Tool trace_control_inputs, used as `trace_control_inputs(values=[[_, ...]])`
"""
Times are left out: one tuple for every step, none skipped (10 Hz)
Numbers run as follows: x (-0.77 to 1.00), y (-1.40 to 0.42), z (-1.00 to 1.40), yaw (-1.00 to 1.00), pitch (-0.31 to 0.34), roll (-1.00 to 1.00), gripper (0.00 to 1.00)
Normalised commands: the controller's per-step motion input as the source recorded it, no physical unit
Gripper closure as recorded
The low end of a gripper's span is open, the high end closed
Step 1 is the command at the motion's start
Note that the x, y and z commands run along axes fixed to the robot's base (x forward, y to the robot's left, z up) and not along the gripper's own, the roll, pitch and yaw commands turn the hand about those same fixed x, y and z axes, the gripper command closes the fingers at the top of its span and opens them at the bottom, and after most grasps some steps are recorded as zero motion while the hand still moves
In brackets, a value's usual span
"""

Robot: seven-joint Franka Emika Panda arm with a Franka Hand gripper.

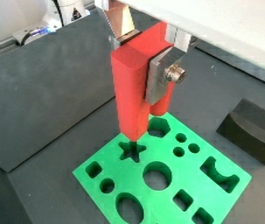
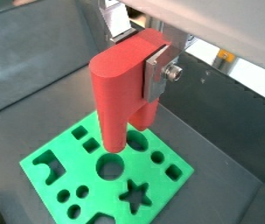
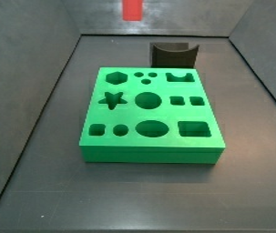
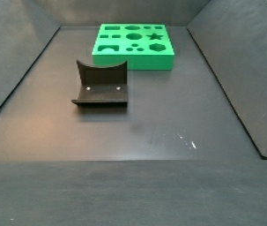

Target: Insert the square-circle object.

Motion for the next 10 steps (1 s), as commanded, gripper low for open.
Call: trace_control_inputs(values=[[-0.05, 0.0, -0.2, -0.86, 0.0, 0.04, 1.0], [0.0, 0.0, -0.28, -1.0, 0.0, 0.0, 1.0], [0.0, -0.01, -0.3, -1.0, 0.0, 0.0, 1.0], [0.0, -0.08, -0.43, -1.0, -0.026, 0.0, 1.0], [-0.01, -0.1, -0.53, -1.0, -0.09, 0.0, 1.0], [-0.06, -0.22, -0.56, -0.87, -0.116, -0.02, 1.0], [-0.07, -0.51, -0.52, -0.54, -0.024, -0.07, 1.0], [-0.11, -0.62, -0.57, -0.43, 0.0, -0.08, 1.0], [-0.15, -0.73, -0.63, -0.37, 0.0, -0.05, 1.0], [-0.09, -0.71, -0.54, -0.49, -0.016, 0.0, 1.0]])
